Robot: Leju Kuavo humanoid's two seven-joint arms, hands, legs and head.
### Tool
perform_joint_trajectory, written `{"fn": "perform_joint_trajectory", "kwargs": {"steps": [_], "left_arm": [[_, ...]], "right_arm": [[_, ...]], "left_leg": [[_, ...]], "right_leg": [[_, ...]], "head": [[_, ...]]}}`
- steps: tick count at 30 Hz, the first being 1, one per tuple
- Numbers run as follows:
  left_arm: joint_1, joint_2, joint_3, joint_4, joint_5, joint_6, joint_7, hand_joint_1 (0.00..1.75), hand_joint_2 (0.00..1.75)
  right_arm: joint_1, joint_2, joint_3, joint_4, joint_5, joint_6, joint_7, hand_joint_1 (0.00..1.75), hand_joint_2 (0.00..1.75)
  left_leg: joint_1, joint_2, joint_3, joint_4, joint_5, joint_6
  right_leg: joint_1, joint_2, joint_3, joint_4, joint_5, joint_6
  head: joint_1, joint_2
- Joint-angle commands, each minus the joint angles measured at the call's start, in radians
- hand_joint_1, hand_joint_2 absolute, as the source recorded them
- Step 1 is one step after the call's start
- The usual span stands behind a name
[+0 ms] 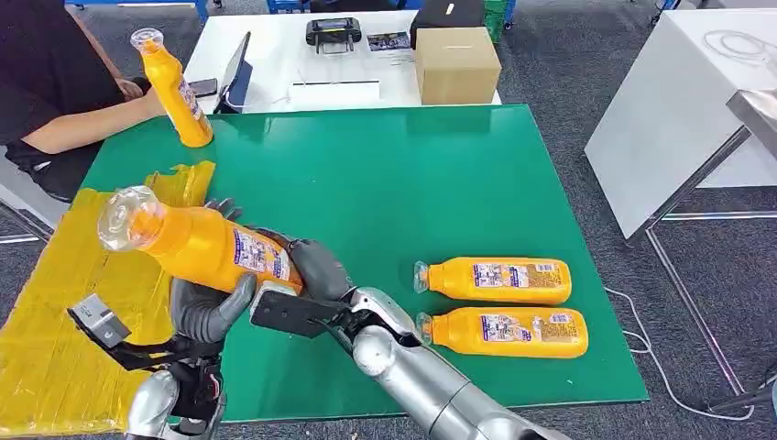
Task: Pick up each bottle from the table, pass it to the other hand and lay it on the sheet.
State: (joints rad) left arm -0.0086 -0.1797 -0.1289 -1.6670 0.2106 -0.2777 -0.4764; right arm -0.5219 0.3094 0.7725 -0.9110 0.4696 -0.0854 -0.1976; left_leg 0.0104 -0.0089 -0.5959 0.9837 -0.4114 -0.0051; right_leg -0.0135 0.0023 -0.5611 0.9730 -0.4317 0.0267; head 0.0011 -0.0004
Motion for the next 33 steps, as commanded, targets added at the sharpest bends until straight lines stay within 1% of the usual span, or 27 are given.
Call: {"fn": "perform_joint_trajectory", "kwargs": {"steps": [1, 3, 5, 8, 9, 10, 11, 12, 13, 14, 15, 16, 17, 18, 20, 21, 22, 23, 24, 27, 28, 29, 30, 31, 32, 33], "left_arm": [[-0.045, 0.013, -0.031, 0.043, -0.021, -0.023, -0.005, 1.75, 1.75], [-0.046, 0.013, -0.031, 0.045, -0.021, -0.024, -0.005, 1.75, 1.75], [-0.047, 0.014, -0.029, 0.046, -0.025, -0.025, -0.006, 1.75, 1.75], [-0.048, 0.014, -0.027, 0.045, -0.027, -0.025, -0.006, 1.75, 1.75], [-0.05, 0.015, -0.025, 0.047, -0.028, -0.028, -0.007, 1.75, 1.75], [-0.049, 0.015, -0.023, 0.047, -0.029, -0.028, -0.007, 1.75, 1.75], [-0.049, 0.015, -0.023, 0.046, -0.03, -0.028, -0.007, 1.75, 1.75], [-0.049, 0.015, -0.019, 0.044, -0.036, -0.02, -0.01, 1.75, 1.75], [-0.05, 0.015, -0.016, 0.042, -0.045, -0.012, -0.012, 1.75, 1.75], [-0.052, 0.02, -0.013, 0.038, -0.069, 0.003, -0.018, 1.75, 1.75], [-0.055, 0.023, -0.005, 0.029, -0.122, 0.045, -0.037, 1.75, 1.75], [-0.061, 0.033, 0.012, 0.02, -0.215, 0.119, -0.063, 1.75, 1.75], [-0.066, 0.046, 0.03, 0.016, -0.253, 0.151, -0.066, 1.75, 1.75], [-0.068, 0.049, 0.041, 0.015, -0.251, 0.15, -0.067, 1.75, 1.75], [-0.08, 0.08, 0.09, 0.029, -0.465, 0.295, -0.058, 1.75, 1.75], [-0.089, 0.11, 0.132, 0.057, -0.575, 0.367, -0.051, 1.75, 1.75], [-0.094, 0.131, 0.17, 0.081, -0.614, 0.379, -0.044, 1.75, 1.75], [-0.098, 0.131, 0.215, 0.098, -0.614, 0.345, -0.074, 1.75, 1.75], [-0.098, 0.131, 0.222, 0.101, -0.613, 0.338, -0.079, 1.75, 1.75], [-0.094, 0.123, 0.217, 0.096, -0.644, 0.347, -0.076, 1.75, 1.75], [-0.095, 0.147, 0.227, 0.112, -0.762, 0.433, -0.046, 1.75, 1.75], [-0.088, 0.177, 0.25, 0.129, -0.88, 0.537, -0.04, 1.75, 1.75], [-0.07, 0.218, 0.284, 0.155, -0.993, 0.632, -0.035, 1.75, 1.75], [-0.058, 0.249, 0.309, 0.189, -1.085, 0.692, -0.024, 1.75, 1.75], [-0.044, 0.27, 0.343, 0.217, -1.11, 0.715, -0.022, 1.75, 1.75], [-0.025, 0.292, 0.385, 0.257, -1.17, 0.771, -0.035, 1.75, 1.75]], "right_arm": [[-0.044, -0.003, 0.089, 0.093, 0.012, 0.029, 0.02, 1.75, 1.75], [-0.046, -0.003, 0.091, 0.096, 0.012, 0.032, 0.019, 1.75, 1.75], [-0.049, -0.002, 0.095, 0.101, 0.012, 0.036, 0.02, 1.75, 1.75], [-0.051, 0.0, 0.101, 0.108, 0.014, 0.039, 0.022, 1.75, 1.75], [-0.054, 0.002, 0.105, 0.116, 0.015, 0.04, 0.023, 1.75, 1.75], [-0.055, 0.002, 0.105, 0.118, 0.015, 0.037, 0.024, 1.75, 1.75], [-0.054, 0.002, 0.104, 0.118, 0.015, 0.036, 0.024, 1.75, 1.75], [-0.054, 0.0, 0.101, 0.116, 0.016, 0.028, 0.024, 1.75, 1.75], [-0.056, -0.004, 0.103, 0.111, 0.027, 0.011, 0.024, 1.4, 1.75], [-0.058, -0.011, 0.103, 0.1, 0.043, -0.013, 0.024, 0.0, 1.75], [-0.055, -0.022, 0.096, 0.079, 0.05, -0.028, 0.021, 0.0, 1.75], [-0.05, -0.044, 0.079, 0.034, 0.058, -0.045, 0.022, 0.0, 0.0], [-0.05, -0.068, 0.061, 0.0, 0.059, -0.05, 0.023, 0.0, 0.0], [-0.044, -0.078, 0.054, -0.023, 0.062, -0.049, 0.027, 0.0, 0.0], [-0.02, -0.131, 0.01, -0.128, 0.094, -0.066, 0.023, 0.0, 0.0], [0.0, -0.173, -0.018, -0.211, 0.128, -0.088, 0.008, 0.0, 1.75], [0.021, -0.197, -0.047, -0.275, 0.137, -0.082, 0.005, 0.0, 1.75], [0.039, -0.208, -0.074, -0.321, 0.151, -0.046, 0.009, 0.0, 1.75], [0.043, -0.209, -0.078, -0.329, 0.154, -0.041, 0.009, 0.0, 1.75], [0.048, -0.196, -0.083, -0.321, 0.166, -0.048, 0.006, 0.0, 1.75], [0.058, -0.209, -0.099, -0.35, 0.173, -0.088, -0.014, 0.0, 1.75], [0.071, -0.234, -0.111, -0.396, 0.165, -0.094, -0.026, 0.0, 1.75], [0.082, -0.279, -0.129, -0.449, 0.131, -0.07, -0.045, 0.0, 1.75], [0.094, -0.314, -0.142, -0.486, 0.107, -0.042, -0.049, 0.0, 1.75], [0.094, -0.35, -0.144, -0.505, 0.1, -0.01, -0.05, 0.0, 1.75], [0.095, -0.388, -0.144, -0.516, 0.084, 0.034, -0.05, 0.0, 1.75]], "left_leg": [[0.001, 0.0, 0.005, 0.0, -0.002, 0.001], [0.001, -0.001, 0.005, 0.0, -0.002, 0.001], [0.0, -0.001, 0.002, -0.001, 0.0, 0.0], [0.0, 0.0, 0.003, -0.001, -0.001, 0.0], [0.001, -0.001, 0.005, 0.0, -0.002, 0.0], [0.0, -0.001, 0.003, 0.0, -0.001, 0.0], [0.001, -0.001, 0.005, 0.0, -0.002, 0.0], [0.001, -0.001, 0.004, -0.001, -0.001, 0.0], [0.0, -0.001, 0.003, -0.001, -0.001, 0.0], [0.001, -0.001, 0.005, -0.001, -0.002, 0.0], [0.002, -0.001, 0.006, 0.0, -0.003, 0.0], [0.001, -0.001, 0.004, 0.0, -0.002, 0.0], [0.0, -0.002, 0.002, 0.0, -0.001, 0.0], [0.001, -0.003, 0.003, 0.0, -0.002, 0.0], [0.002, -0.003, 0.003, 0.001, -0.002, 0.001], [0.001, -0.002, 0.002, 0.0, -0.001, 0.0], [0.001, -0.003, 0.004, 0.0, -0.001, 0.001], [0.001, -0.003, 0.003, -0.001, 0.0, 0.0], [0.0, -0.002, 0.002, -0.001, 0.0, 0.0], [0.001, -0.001, 0.005, -0.001, -0.001, 0.0], [0.001, -0.001, 0.003, 0.0, -0.001, 0.0], [0.001, -0.002, 0.005, 0.0, -0.002, 0.0], [0.002, -0.001, 0.006, 0.001, -0.003, 0.001], [0.0, -0.002, 0.002, -0.001, 0.0, 0.0], [0.001, -0.002, 0.007, -0.002, -0.002, 0.001], [0.0, -0.001, 0.005, -0.002, -0.001, 0.001]], "right_leg": [[0.001, -0.001, 0.006, -0.001, -0.002, -0.001], [0.002, -0.002, 0.006, -0.002, -0.002, -0.001], [0.0, -0.002, 0.003, -0.001, -0.001, -0.001], [0.001, -0.001, 0.004, -0.001, -0.001, -0.001], [0.002, -0.002, 0.007, -0.002, -0.002, -0.001], [0.001, -0.002, 0.004, -0.001, -0.001, -0.001], [0.002, -0.002, 0.007, -0.001, -0.002, -0.001], [0.001, -0.002, 0.005, -0.001, -0.001, -0.001], [0.001, -0.002, 0.004, -0.001, -0.001, -0.001], [0.001, -0.002, 0.006, -0.002, -0.002, -0.001], [0.002, -0.002, 0.008, -0.002, -0.003, -0.002], [0.001, -0.002, 0.006, -0.002, -0.002, -0.001], [0.001, -0.002, 0.003, -0.001, -0.001, -0.001], [0.002, -0.004, 0.005, -0.001, -0.002, -0.001], [0.002, -0.004, 0.005, -0.001, -0.002, -0.001], [0.001, -0.003, 0.003, -0.001, -0.001, -0.001], [0.002, -0.004, 0.006, -0.002, -0.002, -0.001], [0.001, -0.004, 0.005, -0.002, -0.001, -0.001], [0.0, -0.002, 0.003, -0.001, 0.0, -0.001], [0.001, -0.002, 0.006, -0.002, -0.002, -0.001], [0.001, -0.001, 0.004, -0.001, -0.001, -0.001], [0.002, -0.003, 0.006, -0.002, -0.002, -0.001], [0.002, -0.003, 0.008, -0.001, -0.003, -0.002], [0.0, -0.002, 0.002, -0.001, -0.001, 0.0], [0.001, -0.003, 0.008, -0.003, -0.002, -0.001], [0.0, -0.001, 0.005, -0.002, -0.001, -0.001]], "head": [[0.0, 0.0], [0.0, 0.0], [0.0, 0.0], [0.0, 0.0], [0.0, 0.0], [0.0, 0.0], [0.0, 0.0], [0.0, 0.0], [0.0, 0.0], [0.0, 0.0], [0.0, 0.0], [0.0, 0.0], [0.0, 0.0], [0.0, 0.0], [0.0, 0.0], [0.0, 0.0], [0.0, 0.0], [0.0, 0.0], [0.0, 0.0], [-0.001, 0.0], [0.0, 0.0], [0.0, 0.0], [0.0, 0.0], [0.0, 0.0], [0.0, 0.0], [0.0, 0.0]]}}
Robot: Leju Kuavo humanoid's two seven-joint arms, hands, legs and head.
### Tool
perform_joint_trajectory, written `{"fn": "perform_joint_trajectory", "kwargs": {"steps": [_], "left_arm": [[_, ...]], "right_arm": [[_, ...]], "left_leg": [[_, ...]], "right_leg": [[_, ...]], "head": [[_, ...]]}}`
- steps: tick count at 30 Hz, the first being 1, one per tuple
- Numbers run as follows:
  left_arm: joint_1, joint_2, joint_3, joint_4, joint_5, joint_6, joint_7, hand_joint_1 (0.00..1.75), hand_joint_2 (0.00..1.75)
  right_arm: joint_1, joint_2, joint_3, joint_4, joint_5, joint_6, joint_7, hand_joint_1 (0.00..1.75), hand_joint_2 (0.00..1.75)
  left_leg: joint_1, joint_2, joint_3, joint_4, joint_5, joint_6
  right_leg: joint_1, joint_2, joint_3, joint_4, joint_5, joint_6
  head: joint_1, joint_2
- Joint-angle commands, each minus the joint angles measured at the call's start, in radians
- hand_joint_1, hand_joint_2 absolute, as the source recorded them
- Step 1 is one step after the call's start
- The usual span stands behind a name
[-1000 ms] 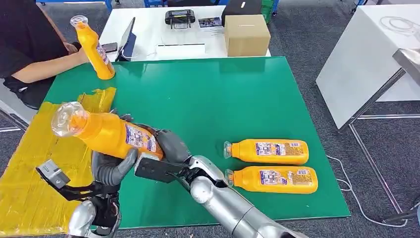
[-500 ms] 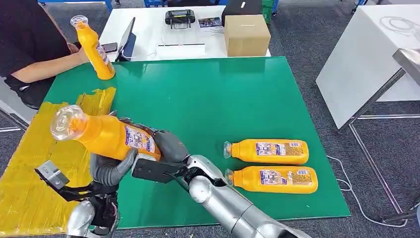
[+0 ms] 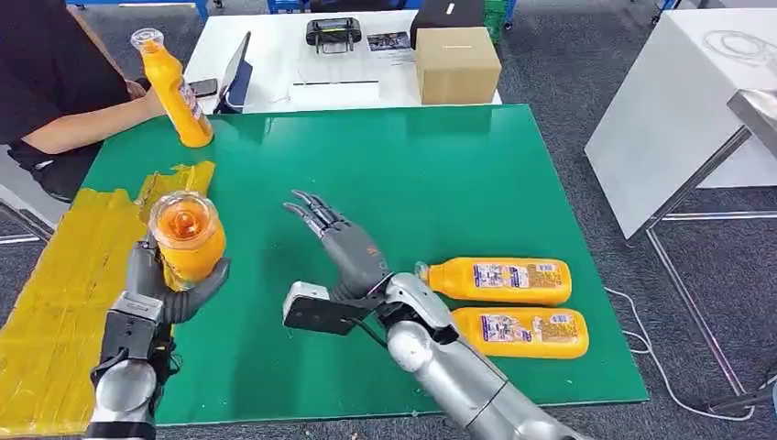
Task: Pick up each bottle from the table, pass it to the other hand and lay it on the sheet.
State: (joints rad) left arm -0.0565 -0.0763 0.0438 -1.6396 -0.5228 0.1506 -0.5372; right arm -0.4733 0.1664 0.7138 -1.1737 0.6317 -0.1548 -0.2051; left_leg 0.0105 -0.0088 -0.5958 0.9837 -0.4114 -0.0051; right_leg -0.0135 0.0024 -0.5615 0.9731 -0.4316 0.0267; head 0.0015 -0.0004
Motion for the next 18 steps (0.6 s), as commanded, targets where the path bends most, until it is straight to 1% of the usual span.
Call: {"fn": "perform_joint_trajectory", "kwargs": {"steps": [1, 2, 3, 4, 5, 6, 7, 8, 9, 10, 11, 12, 13, 14, 16, 17, 18], "left_arm": [[0.031, 0.204, 0.234, 0.267, -0.457, 0.351, 0.025, 1.75, 1.75], [0.035, 0.215, 0.252, 0.301, -0.468, 0.357, 0.016, 1.75, 1.75], [0.043, 0.235, 0.267, 0.35, -0.497, 0.356, 0.018, 1.75, 1.75], [0.044, 0.246, 0.273, 0.388, -0.527, 0.357, 0.024, 1.75, 1.75], [0.039, 0.246, 0.28, 0.414, -0.533, 0.366, 0.016, 1.75, 1.75], [0.038, 0.246, 0.28, 0.422, -0.533, 0.364, 0.015, 1.75, 1.75], [0.04, 0.261, 0.271, 0.449, -0.578, 0.342, 0.043, 1.75, 1.75], [0.039, 0.273, 0.264, 0.477, -0.613, 0.333, 0.057, 1.75, 1.75], [0.032, 0.288, 0.259, 0.531, -0.656, 0.329, 0.077, 1.75, 1.75], [0.023, 0.299, 0.256, 0.573, -0.677, 0.328, 0.084, 1.75, 1.75], [0.013, 0.307, 0.253, 0.614, -0.712, 0.347, 0.095, 1.75, 1.75], [0.001, 0.313, 0.253, 0.662, -0.711, 0.331, 0.094, 1.75, 1.75], [-0.003, 0.319, 0.248, 0.689, -0.729, 0.334, 0.094, 1.75, 1.75], [-0.01, 0.323, 0.249, 0.723, -0.732, 0.324, 0.089, 1.75, 1.75], [-0.039, 0.331, 0.241, 0.781, -0.743, 0.323, 0.087, 1.75, 1.75], [-0.054, 0.331, 0.244, 0.808, -0.728, 0.311, 0.077, 1.75, 1.75], [-0.055, 0.333, 0.245, 0.817, -0.723, 0.314, 0.073, 1.75, 1.75]], "right_arm": [[0.05, -0.265, -0.085, -0.258, -0.08, 0.113, -0.049, 0.0, 1.75], [0.058, -0.279, -0.082, -0.262, -0.079, 0.12, -0.054, 0.0, 1.75], [0.066, -0.298, -0.063, -0.268, -0.075, 0.139, -0.066, 0.0, 1.75], [0.076, -0.305, -0.054, -0.273, -0.075, 0.141, -0.068, 0.0, 1.75], [0.083, -0.308, -0.045, -0.278, -0.075, 0.142, -0.064, 0.0, 1.75], [0.084, -0.309, -0.04, -0.279, -0.074, 0.142, -0.066, 0.0, 1.75], [0.083, -0.315, -0.024, -0.284, -0.068, 0.143, -0.07, 0.0, 1.75], [0.084, -0.32, -0.013, -0.29, -0.067, 0.142, -0.07, 0.0, 1.75], [0.079, -0.326, 0.0, -0.293, -0.067, 0.142, -0.07, 0.0, 1.75], [0.07, -0.328, 0.008, -0.291, -0.07, 0.145, -0.07, 0.0, 1.75], [0.064, -0.328, 0.014, -0.289, -0.075, 0.148, -0.068, 0.0, 1.75], [0.053, -0.331, 0.019, -0.285, -0.08, 0.157, -0.059, 0.0, 1.75], [0.044, -0.337, 0.024, -0.281, -0.083, 0.164, -0.054, 0.0, 1.75], [0.031, -0.349, 0.026, -0.279, -0.089, 0.177, -0.047, 0.0, 1.75], [-0.007, -0.356, 0.031, -0.278, -0.117, 0.204, -0.036, 0.0, 1.75], [-0.014, -0.363, 0.03, -0.287, -0.119, 0.207, -0.034, 0.0, 1.75], [-0.016, -0.368, 0.029, -0.292, -0.12, 0.21, -0.031, 0.0, 1.75]], "left_leg": [[0.0, 0.0, 0.007, -0.002, -0.002, 0.001], [0.0, 0.001, 0.008, -0.003, -0.002, 0.001], [0.0, 0.004, 0.012, -0.005, -0.003, 0.001], [-0.001, 0.002, 0.006, -0.003, -0.001, 0.0], [0.0, 0.003, 0.011, -0.006, -0.002, 0.0], [0.0, 0.002, 0.012, -0.005, -0.003, 0.0], [0.0, 0.0, 0.01, -0.004, -0.003, 0.001], [0.0, 0.0, 0.004, -0.002, -0.001, 0.0], [0.0, 0.001, 0.003, -0.001, -0.001, 0.0], [-0.001, 0.002, 0.006, -0.002, -0.002, 0.0], [-0.001, 0.001, 0.003, -0.002, -0.001, 0.0], [0.001, 0.001, 0.008, -0.002, -0.004, 0.0], [0.0, 0.0, 0.004, -0.002, -0.002, 0.0], [0.0, 0.001, 0.006, -0.002, -0.002, 0.0], [-0.001, 0.002, 0.004, -0.001, -0.002, 0.001], [0.0, 0.002, 0.005, -0.001, -0.003, 0.001], [0.0, 0.002, 0.002, 0.0, -0.001, 0.0]], "right_leg": [[0.001, -0.001, 0.008, -0.003, -0.002, -0.001], [0.0, 0.0, 0.008, -0.004, -0.001, -0.001], [0.001, 0.003, 0.013, -0.006, -0.001, -0.001], [0.0, 0.002, 0.006, -0.003, -0.001, -0.001], [0.0, 0.002, 0.011, -0.006, -0.001, -0.001], [0.001, 0.001, 0.012, -0.006, -0.002, -0.002], [0.001, -0.001, 0.011, -0.004, -0.003, -0.001], [0.0, 0.0, 0.005, -0.002, -0.001, -0.001], [0.0, 0.001, 0.003, -0.001, -0.001, -0.001], [0.0, 0.002, 0.005, -0.002, -0.002, -0.001], [-0.001, 0.0, 0.002, -0.001, -0.001, -0.001], [0.001, 0.0, 0.009, -0.003, -0.004, -0.002], [0.0, 0.0, 0.004, -0.002, -0.002, -0.001], [0.001, 0.001, 0.006, -0.002, -0.002, -0.002], [0.0, 0.001, 0.003, -0.001, -0.001, -0.001], [0.001, 0.001, 0.006, -0.001, -0.002, -0.001], [0.0, 0.001, 0.002, 0.0, -0.001, -0.001]], "head": [[0.0, 0.0], [0.0, 0.0], [0.0, 0.0], [0.0, 0.0], [0.0, 0.0], [-0.001, 0.0], [0.0, 0.0], [0.0, 0.0], [0.0, 0.0], [0.0, 0.0], [0.0, 0.0], [0.0, 0.0], [0.0, 0.0], [0.0, 0.0], [0.0, 0.0], [0.0, 0.0], [0.0, 0.0]]}}
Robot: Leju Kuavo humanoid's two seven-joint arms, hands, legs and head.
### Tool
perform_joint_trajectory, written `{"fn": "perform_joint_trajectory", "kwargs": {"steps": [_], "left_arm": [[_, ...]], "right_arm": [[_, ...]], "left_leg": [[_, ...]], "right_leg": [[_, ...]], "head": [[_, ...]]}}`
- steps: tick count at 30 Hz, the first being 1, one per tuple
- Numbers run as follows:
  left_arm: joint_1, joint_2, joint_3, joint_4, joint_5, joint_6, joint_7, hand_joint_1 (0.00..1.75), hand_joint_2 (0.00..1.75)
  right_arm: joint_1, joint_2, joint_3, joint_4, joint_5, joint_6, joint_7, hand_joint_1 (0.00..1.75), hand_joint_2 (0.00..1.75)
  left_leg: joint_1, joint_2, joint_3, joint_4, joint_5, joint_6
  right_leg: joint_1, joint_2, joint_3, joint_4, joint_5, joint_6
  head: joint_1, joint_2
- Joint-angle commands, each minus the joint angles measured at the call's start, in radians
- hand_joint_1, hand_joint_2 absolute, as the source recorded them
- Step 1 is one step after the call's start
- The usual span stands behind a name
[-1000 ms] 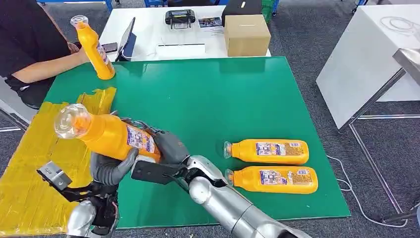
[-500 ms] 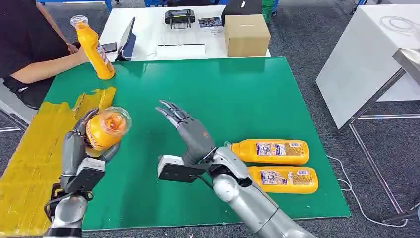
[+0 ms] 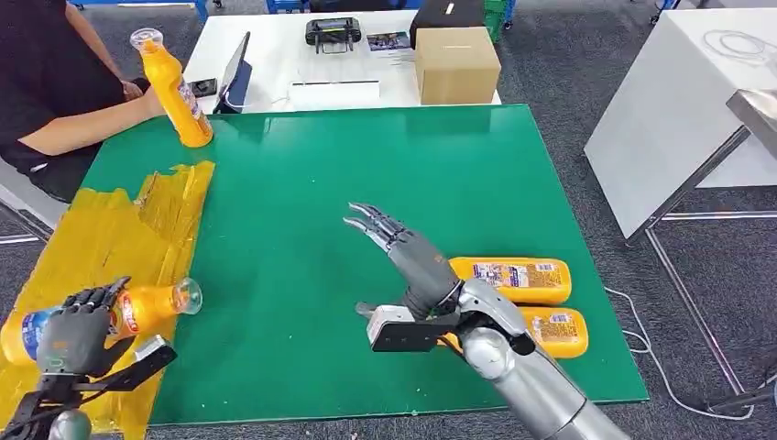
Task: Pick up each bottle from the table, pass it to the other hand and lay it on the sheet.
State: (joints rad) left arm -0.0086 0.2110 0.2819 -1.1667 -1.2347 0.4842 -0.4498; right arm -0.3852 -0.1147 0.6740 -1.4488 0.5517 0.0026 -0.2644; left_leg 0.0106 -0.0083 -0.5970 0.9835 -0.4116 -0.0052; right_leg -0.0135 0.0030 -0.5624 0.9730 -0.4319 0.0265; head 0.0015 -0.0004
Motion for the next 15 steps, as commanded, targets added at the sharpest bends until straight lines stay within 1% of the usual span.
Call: {"fn": "perform_joint_trajectory", "kwargs": {"steps": [1, 3, 6, 8, 9, 10, 13, 14, 15], "left_arm": [[-0.101, 0.046, 0.008, 0.347, -0.01, -0.017, -0.017, 1.75, 1.75], [-0.101, 0.046, 0.008, 0.347, -0.01, -0.017, -0.017, 1.75, 1.75], [-0.099, 0.047, 0.008, 0.347, -0.009, -0.015, -0.017, 1.75, 1.75], [-0.096, 0.045, 0.008, 0.346, 0.005, -0.039, -0.034, 1.75, 1.75], [-0.084, 0.039, 0.009, 0.338, 0.025, -0.035, -0.068, 0.0, 0.0], [-0.081, 0.033, 0.015, 0.34, 0.033, -0.038, -0.072, 0.0, 0.0], [-0.046, 0.009, 0.021, 0.264, 0.082, -0.07, -0.125, 0.0, 0.0], [-0.038, 0.002, 0.02, 0.235, 0.098, -0.091, -0.135, 0.0, 0.0], [-0.027, -0.001, 0.02, 0.206, 0.122, -0.114, -0.15, 0.0, 0.0]], "right_arm": [[-0.104, -0.09, 0.067, -0.02, -0.042, 0.054, 0.029, 0.0, 1.75], [-0.104, -0.09, 0.067, -0.02, -0.042, 0.054, 0.029, 0.0, 1.75], [-0.1, -0.092, 0.069, -0.021, -0.041, 0.053, 0.028, 0.0, 1.75], [-0.093, -0.104, 0.072, -0.034, -0.041, 0.051, 0.028, 0.0, 1.75], [-0.086, -0.119, 0.067, -0.045, -0.041, 0.05, 0.027, 0.0, 1.75], [-0.079, -0.127, 0.064, -0.052, -0.04, 0.05, 0.027, 0.0, 1.75], [-0.061, -0.15, 0.043, -0.063, -0.042, 0.053, 0.033, 0.0, 1.75], [-0.061, -0.162, 0.04, -0.059, -0.046, 0.069, 0.041, 0.0, 1.75], [-0.064, -0.184, 0.039, -0.06, -0.063, 0.092, 0.049, 0.0, 1.75]], "left_leg": [[0.0, 0.0, 0.004, 0.0, -0.002, 0.001], [-0.001, -0.001, 0.003, -0.001, -0.001, 0.001], [0.0, 0.001, 0.008, 0.0, -0.003, 0.001], [-0.002, 0.0, 0.006, -0.001, -0.001, 0.0], [0.0, 0.001, 0.01, -0.001, -0.003, 0.0], [-0.001, 0.0, 0.007, -0.001, -0.001, 0.0], [-0.001, -0.001, 0.008, -0.001, -0.001, 0.0], [0.0, 0.0, 0.01, -0.001, -0.002, 0.001], [-0.001, -0.001, 0.01, -0.002, -0.001, 0.001]], "right_leg": [[0.0, -0.001, 0.004, 0.0, -0.002, -0.001], [0.0, -0.002, 0.004, -0.001, -0.001, -0.001], [0.001, 0.0, 0.009, -0.001, -0.002, -0.002], [-0.001, -0.001, 0.007, 0.0, -0.001, -0.001], [0.001, 0.0, 0.011, -0.001, -0.002, -0.002], [0.0, -0.001, 0.008, -0.001, -0.001, -0.001], [0.0, -0.001, 0.008, -0.001, -0.001, 0.0], [0.0, -0.001, 0.011, -0.002, -0.001, -0.001], [-0.001, -0.001, 0.01, -0.002, -0.001, 0.0]], "head": [[0.0, 0.0], [0.0, 0.0], [0.0, 0.0], [0.0, 0.0], [0.0, 0.0], [0.0, 0.0], [0.0, 0.0], [-0.001, 0.0], [-0.001, 0.0]]}}
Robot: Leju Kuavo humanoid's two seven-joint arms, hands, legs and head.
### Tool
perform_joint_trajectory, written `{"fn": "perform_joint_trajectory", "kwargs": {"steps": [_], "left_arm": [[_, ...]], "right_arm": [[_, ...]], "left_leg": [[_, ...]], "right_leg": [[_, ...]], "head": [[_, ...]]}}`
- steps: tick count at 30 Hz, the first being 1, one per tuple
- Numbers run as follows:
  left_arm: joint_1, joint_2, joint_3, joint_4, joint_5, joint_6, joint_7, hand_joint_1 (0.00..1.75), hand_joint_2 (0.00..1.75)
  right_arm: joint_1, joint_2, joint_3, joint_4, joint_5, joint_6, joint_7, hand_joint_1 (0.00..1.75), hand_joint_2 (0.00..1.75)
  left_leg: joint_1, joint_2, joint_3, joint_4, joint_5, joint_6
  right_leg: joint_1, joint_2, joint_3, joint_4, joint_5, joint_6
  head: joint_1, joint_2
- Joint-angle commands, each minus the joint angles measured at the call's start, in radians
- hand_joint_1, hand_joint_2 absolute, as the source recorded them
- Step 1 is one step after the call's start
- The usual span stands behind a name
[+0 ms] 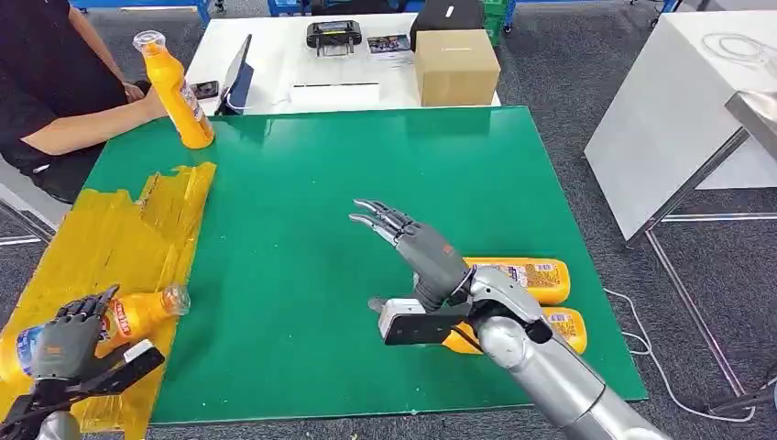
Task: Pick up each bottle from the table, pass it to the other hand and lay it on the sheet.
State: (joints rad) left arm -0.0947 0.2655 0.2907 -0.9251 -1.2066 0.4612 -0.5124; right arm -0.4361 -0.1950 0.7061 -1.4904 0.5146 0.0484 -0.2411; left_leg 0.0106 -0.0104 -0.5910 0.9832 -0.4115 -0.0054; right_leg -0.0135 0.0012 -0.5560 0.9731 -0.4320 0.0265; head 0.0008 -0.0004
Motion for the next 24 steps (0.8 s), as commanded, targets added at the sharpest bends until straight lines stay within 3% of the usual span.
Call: {"fn": "perform_joint_trajectory", "kwargs": {"steps": [1, 5, 12, 18, 24], "left_arm": [[0.065, -0.06, 0.015, -0.056, 0.115, -0.108, -0.095, 0.0, 0.0], [0.103, -0.046, 0.015, -0.11, 0.132, -0.158, -0.108, 0.0, 0.0], [0.123, -0.049, 0.001, -0.137, 0.14, -0.189, -0.129, 0.0, 0.0], [0.128, -0.059, 0.01, -0.16, 0.176, -0.208, -0.147, 0.0, 0.0], [0.169, -0.097, 0.016, -0.397, 0.635, -0.306, -0.186, 0.0, 0.0]], "right_arm": [[-0.009, -0.125, 0.0, -0.022, -0.044, 0.064, 0.029, 0.0, 1.75], [0.082, -0.266, -0.064, -0.129, -0.071, 0.082, 0.007, 0.0, 1.75], [0.209, -0.295, -0.13, -0.207, -0.008, 0.056, -0.014, 0.0, 1.75], [0.248, -0.302, -0.159, -0.226, -0.004, 0.054, -0.017, 0.0, 1.75], [0.428, -0.354, -0.295, -0.341, 0.011, 0.046, -0.028, 0.0, 1.75]], "left_leg": [[-0.001, 0.002, 0.004, -0.001, -0.002, 0.002], [-0.001, -0.002, 0.003, 0.0, -0.002, 0.002], [-0.004, -0.006, 0.003, -0.001, -0.002, 0.001], [-0.004, -0.005, 0.002, 0.0, -0.002, 0.001], [-0.002, -0.008, 0.003, 0.001, -0.004, 0.003]], "right_leg": [[0.0, 0.001, 0.005, -0.002, -0.001, 0.0], [0.0, -0.003, 0.005, -0.002, -0.002, 0.001], [-0.003, -0.006, 0.005, -0.002, -0.002, 0.0], [-0.003, -0.005, 0.003, -0.002, -0.002, 0.0], [-0.001, -0.008, 0.007, -0.003, -0.004, 0.0]], "head": [[0.0, 0.0], [0.0, 0.0], [0.001, 0.0], [0.0, 0.0], [0.0, 0.0]]}}
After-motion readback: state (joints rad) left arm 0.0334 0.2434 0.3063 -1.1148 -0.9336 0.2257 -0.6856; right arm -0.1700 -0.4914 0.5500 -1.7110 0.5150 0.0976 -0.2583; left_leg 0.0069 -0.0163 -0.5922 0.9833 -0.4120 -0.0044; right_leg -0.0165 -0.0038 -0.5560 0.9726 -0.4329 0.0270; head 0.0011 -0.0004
